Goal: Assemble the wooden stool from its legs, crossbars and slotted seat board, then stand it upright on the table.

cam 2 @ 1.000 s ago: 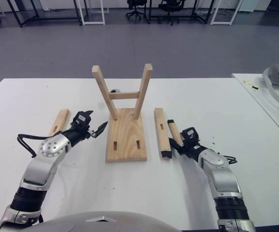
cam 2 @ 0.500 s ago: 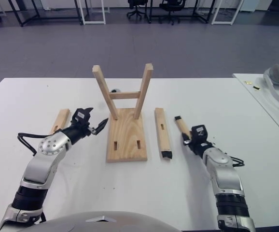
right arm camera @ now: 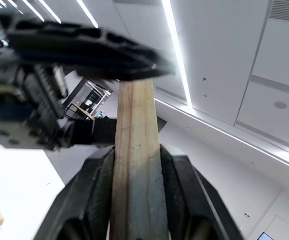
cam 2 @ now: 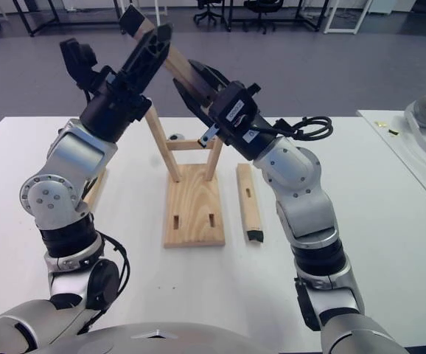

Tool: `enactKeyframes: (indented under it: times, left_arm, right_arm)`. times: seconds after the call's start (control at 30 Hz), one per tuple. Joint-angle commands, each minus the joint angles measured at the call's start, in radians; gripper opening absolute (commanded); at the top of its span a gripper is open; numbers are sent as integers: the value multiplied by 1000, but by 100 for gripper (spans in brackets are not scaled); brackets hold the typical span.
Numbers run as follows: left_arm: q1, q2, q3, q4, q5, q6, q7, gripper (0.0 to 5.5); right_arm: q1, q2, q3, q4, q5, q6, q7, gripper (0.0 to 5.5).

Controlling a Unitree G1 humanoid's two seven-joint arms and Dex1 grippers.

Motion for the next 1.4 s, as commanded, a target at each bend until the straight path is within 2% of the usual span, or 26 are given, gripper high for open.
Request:
enactKeyframes:
  times: [0.03,0.27,0.5,0.67,0.73,0.8,0.87,0.93,1.0,1.2,1.3,1.4]
  left_arm:
    - [-1,37,8,-44,-67,-17,56,299]
    - [36,82,-43,-45,-73,-24,79,184]
    - [62,123,-83,-41,-43,-37,69,66]
    - [69,152,-80,-48,-53,-59,55,49]
    - [67,193,-48,-67,-66,-69,47,41]
    - [79,290,36,-75,-67,-74,30,40]
    - [112,437,146,-30,-20,-80,-30,40]
    - [184,573,250,96,85,-128,-129,40]
    - [283,643,296,252,209,-201,-238,40]
    - [384,597,183,583,470,-378,-406,40]
    - [432,563,161,617,548,-432,-402,40]
    - [488,536,184,557,568,-430,-356,40]
  right_arm:
    - [33,-39,0,31,-31,-30,39,131]
    - [49,-54,-10,51,-24,-59,83,131]
    - [49,-31,-40,19,68,2,92,131]
    - [50,-30,-59,10,126,61,98,131]
    - [75,-43,-39,15,116,84,104,190]
    - [108,-55,-37,30,93,93,99,225]
    - [147,-67,-60,45,78,90,88,269]
    - [186,-66,-103,66,69,83,60,311]
    - [222,-59,-145,98,66,68,33,339]
    - [349,-38,-146,248,18,-52,20,339]
    - [376,-26,-133,307,-4,-100,16,339]
    - [398,-10,-116,336,-28,-130,7,339]
